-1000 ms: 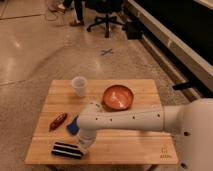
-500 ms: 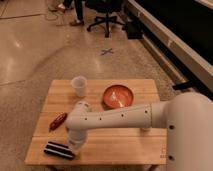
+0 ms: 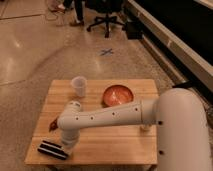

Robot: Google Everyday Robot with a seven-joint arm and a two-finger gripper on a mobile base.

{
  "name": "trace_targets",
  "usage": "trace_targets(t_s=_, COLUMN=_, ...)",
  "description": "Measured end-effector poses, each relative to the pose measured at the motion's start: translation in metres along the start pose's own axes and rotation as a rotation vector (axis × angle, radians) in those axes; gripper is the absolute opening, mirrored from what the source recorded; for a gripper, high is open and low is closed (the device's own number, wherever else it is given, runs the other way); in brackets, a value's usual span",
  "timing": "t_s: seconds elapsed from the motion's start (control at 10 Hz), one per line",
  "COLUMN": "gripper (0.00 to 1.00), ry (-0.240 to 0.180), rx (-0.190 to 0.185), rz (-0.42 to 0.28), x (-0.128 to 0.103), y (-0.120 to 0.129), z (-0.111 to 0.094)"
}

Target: Push the eraser across the table

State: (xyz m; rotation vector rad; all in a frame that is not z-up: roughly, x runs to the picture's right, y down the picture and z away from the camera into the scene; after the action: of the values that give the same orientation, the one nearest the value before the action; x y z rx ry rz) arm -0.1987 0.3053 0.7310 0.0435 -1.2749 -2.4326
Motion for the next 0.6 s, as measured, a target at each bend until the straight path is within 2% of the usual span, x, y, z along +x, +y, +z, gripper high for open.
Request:
trace_targets(t_s=0.3, gripper=0.0, ry=0.008, rx=0.003, rz=-0.034, x=0.014, y=-0.004, z=-0.001)
trace_targets(t_s=0.6, gripper=0.0, ry=0.032, rx=-0.014, rz=-0.03, x=0.014, y=0.01, z=-0.014)
